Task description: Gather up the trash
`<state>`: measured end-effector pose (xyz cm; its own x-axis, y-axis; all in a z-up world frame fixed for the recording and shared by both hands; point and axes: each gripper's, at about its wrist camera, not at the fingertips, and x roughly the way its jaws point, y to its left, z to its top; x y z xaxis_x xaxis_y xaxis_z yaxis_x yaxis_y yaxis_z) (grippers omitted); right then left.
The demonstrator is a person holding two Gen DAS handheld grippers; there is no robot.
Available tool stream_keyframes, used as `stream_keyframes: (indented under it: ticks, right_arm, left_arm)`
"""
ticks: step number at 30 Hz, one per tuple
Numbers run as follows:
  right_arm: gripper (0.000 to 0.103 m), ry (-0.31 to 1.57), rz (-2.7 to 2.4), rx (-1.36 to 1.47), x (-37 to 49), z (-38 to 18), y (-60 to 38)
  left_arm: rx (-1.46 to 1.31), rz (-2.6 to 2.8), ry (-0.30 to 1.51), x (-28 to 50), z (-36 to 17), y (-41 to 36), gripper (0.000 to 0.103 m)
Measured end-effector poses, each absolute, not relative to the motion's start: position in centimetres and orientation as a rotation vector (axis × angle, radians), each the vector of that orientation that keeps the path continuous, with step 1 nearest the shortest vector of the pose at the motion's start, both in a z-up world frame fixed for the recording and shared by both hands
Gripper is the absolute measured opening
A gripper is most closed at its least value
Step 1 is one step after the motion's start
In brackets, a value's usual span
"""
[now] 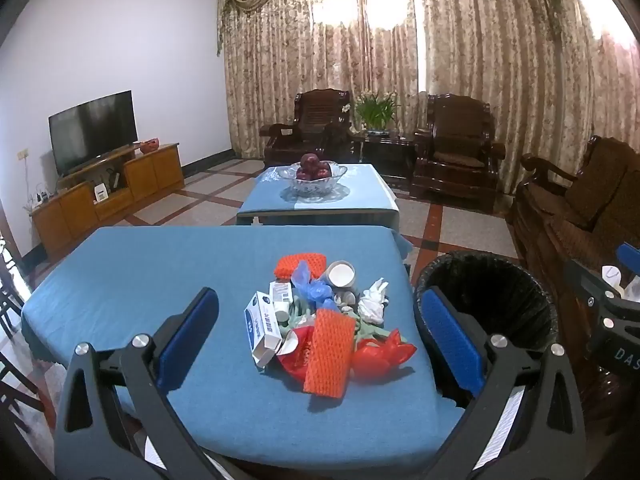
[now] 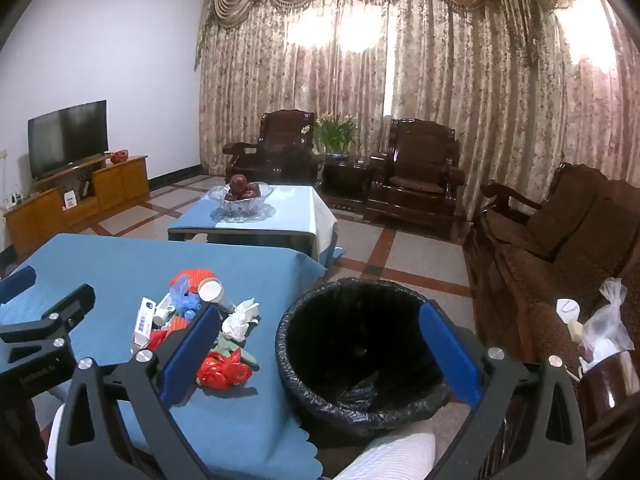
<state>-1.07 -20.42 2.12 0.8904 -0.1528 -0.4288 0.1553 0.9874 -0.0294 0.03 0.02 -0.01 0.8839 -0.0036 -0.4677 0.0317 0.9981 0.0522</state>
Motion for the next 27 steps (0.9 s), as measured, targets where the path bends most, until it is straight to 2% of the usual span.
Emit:
stream_keyframes:
  ticks: [27]
  right_arm:
    - [0.097, 0.449, -0.160, 0.003, -1.11, 2.11, -20.43]
  left_arm:
    - [0.064, -0.017, 0.498, 0.10, -0.04, -0.01, 0.098]
